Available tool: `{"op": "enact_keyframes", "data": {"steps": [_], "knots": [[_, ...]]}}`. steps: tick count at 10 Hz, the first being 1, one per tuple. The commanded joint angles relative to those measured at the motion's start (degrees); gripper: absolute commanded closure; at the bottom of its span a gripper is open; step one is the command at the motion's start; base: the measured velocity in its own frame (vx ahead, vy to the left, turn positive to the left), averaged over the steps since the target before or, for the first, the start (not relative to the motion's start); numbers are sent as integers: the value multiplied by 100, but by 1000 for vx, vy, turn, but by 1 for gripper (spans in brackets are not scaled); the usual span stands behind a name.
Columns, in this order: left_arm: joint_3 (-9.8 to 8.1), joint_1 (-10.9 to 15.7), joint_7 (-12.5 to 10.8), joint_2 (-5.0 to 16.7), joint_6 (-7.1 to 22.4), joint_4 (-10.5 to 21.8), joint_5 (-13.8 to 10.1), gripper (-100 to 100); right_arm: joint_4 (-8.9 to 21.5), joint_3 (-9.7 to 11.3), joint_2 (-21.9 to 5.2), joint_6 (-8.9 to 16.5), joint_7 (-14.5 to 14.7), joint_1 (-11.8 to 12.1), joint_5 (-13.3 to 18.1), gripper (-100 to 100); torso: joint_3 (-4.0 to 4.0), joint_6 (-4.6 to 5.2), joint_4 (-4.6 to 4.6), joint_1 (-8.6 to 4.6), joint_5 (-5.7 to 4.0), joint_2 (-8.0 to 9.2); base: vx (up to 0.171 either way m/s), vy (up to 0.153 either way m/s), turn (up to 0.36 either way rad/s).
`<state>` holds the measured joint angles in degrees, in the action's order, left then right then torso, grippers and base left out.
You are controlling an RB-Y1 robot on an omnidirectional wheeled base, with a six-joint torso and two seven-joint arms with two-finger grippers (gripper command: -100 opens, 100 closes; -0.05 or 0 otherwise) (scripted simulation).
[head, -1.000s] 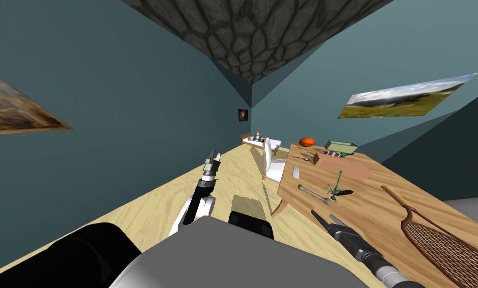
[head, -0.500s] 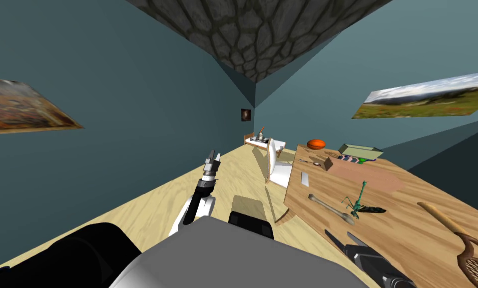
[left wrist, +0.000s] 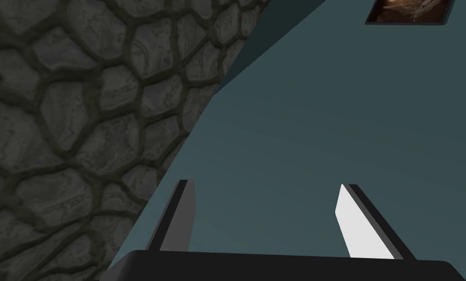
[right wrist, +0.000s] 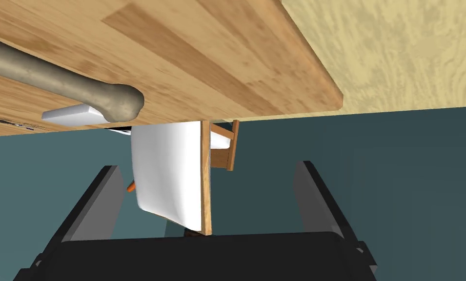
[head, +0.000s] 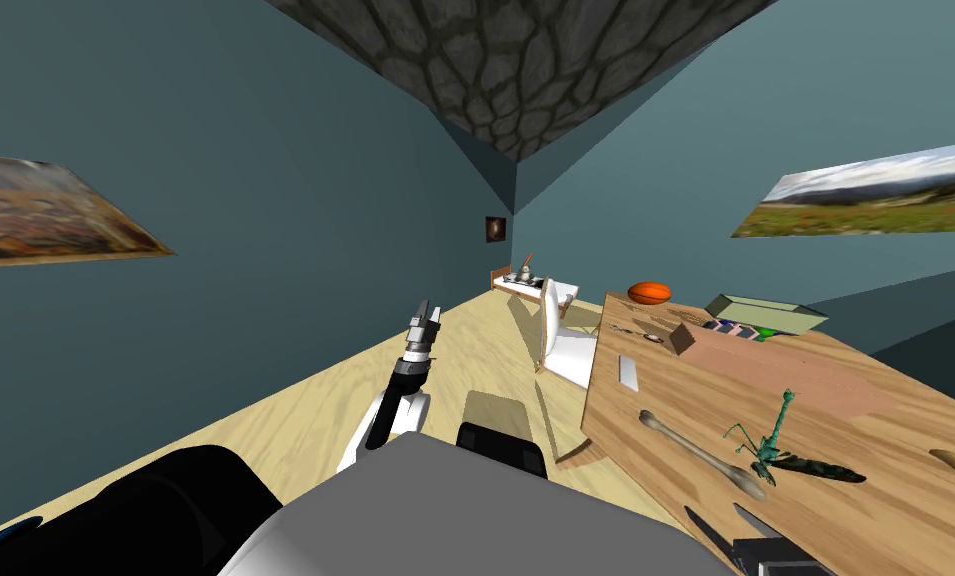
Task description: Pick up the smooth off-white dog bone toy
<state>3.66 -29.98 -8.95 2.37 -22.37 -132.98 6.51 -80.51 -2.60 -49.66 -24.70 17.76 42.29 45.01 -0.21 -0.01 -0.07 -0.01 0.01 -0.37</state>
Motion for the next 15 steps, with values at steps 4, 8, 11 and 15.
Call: {"op": "enact_keyframes", "data": {"steps": [4, 8, 11, 15], "knots": [[0, 0, 0, 0, 0, 0, 0, 0, 558, 116, -355, 59, 191, 74, 657, -100, -6, 1, -3, 1, 1, -10, 133, 7, 64], [-1, 0, 0, 0, 0, 0, 0, 0, 1130, 328, -669, 176, 352, 65, 1370, -100, -6, 1, -3, -12, -3, -8, 130, -22, 64], [-1, -1, 0, 0, 0, 0, 0, 0, 1449, 481, -815, 252, 433, 48, 1808, -100, -6, 3, -3, -5, -1, -8, 141, -17, 50], [0, 0, 0, 0, 0, 0, 0, 0, 1712, 633, -915, 320, 495, 29, 2185, -100, -2, 2, -1, -6, -1, -2, 106, -22, 37]]}}
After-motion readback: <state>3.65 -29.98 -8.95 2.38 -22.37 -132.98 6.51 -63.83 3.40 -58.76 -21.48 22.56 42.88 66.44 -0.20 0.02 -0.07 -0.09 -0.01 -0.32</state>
